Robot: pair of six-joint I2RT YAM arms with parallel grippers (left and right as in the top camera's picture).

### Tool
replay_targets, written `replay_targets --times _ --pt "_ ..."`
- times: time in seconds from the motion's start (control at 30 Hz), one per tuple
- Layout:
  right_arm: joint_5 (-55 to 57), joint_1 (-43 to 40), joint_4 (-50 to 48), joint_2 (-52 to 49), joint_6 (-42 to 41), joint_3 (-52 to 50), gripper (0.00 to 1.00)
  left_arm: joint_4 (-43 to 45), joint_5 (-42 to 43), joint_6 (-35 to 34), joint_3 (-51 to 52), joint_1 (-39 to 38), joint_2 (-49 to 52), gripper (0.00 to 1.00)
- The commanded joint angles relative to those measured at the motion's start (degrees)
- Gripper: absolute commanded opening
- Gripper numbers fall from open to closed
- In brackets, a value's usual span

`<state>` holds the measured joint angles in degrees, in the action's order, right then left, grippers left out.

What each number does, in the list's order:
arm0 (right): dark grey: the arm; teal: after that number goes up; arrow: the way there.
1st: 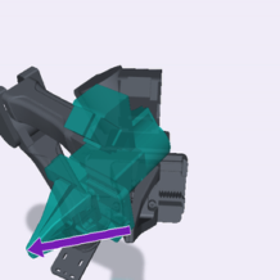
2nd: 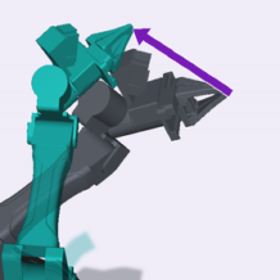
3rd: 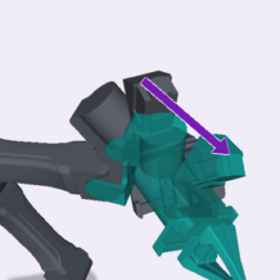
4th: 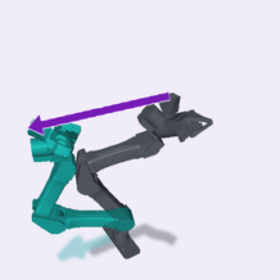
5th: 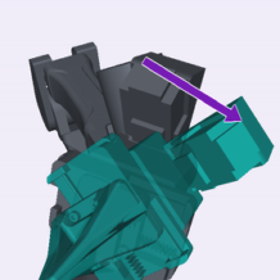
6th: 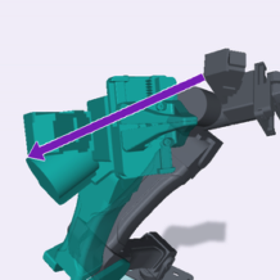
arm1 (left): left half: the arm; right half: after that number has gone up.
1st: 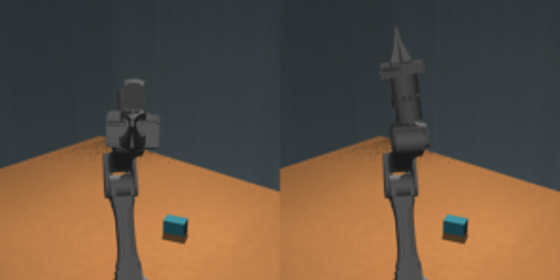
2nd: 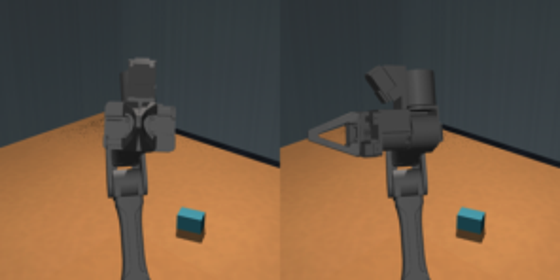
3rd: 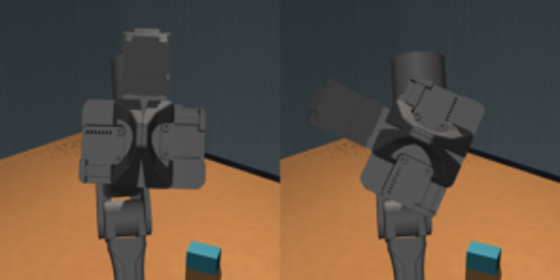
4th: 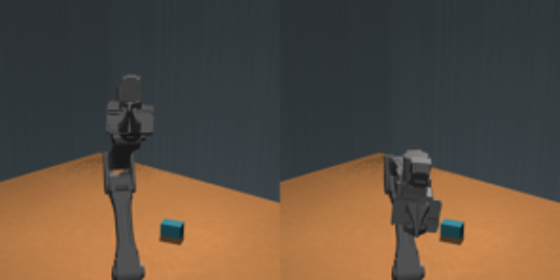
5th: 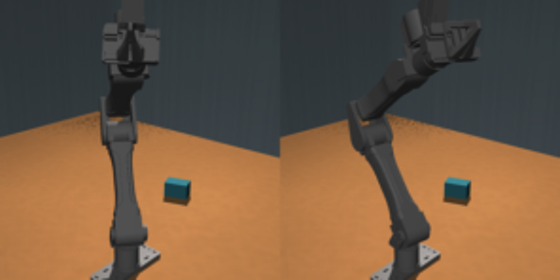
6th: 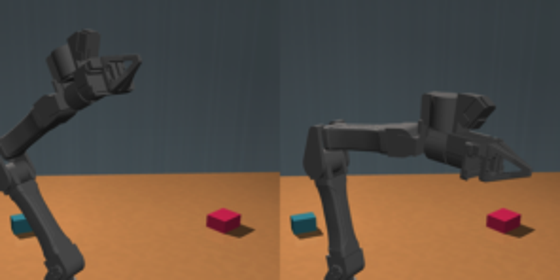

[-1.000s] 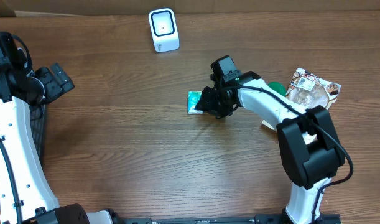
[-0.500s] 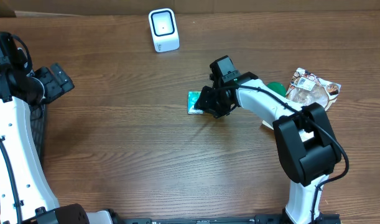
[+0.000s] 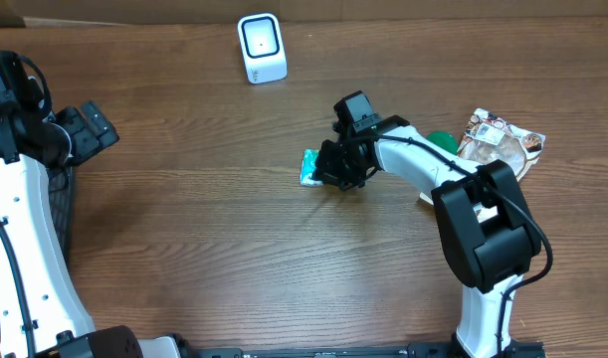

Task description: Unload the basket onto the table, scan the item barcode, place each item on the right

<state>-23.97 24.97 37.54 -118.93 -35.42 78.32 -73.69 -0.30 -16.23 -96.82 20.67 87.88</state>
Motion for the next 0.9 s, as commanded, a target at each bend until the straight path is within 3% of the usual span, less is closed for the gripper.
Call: replay_targets --times 0.0,0.2,0.63,0.87 --pt "-3.50 -1.77 1.95 0.17 5.44 1.44 0.04 0.20 -0.50 1.03 -0.42 -0.07 -0.02 1.00" --pt "-19.12 -5.97 2.34 7.63 11.72 2.27 0.04 0.20 -0.50 1.03 -0.42 -0.07 -0.02 0.99" --pt "-53.02 -13.38 -3.32 13.62 13.38 2.27 0.04 0.20 -0.50 1.03 -0.42 -0.07 -0.02 1.00" --pt "-65.96 -15.08 -14.99 13.62 3.30 2.29 0.04 0.20 -0.50 1.03 -0.42 -0.07 -0.02 1.00"
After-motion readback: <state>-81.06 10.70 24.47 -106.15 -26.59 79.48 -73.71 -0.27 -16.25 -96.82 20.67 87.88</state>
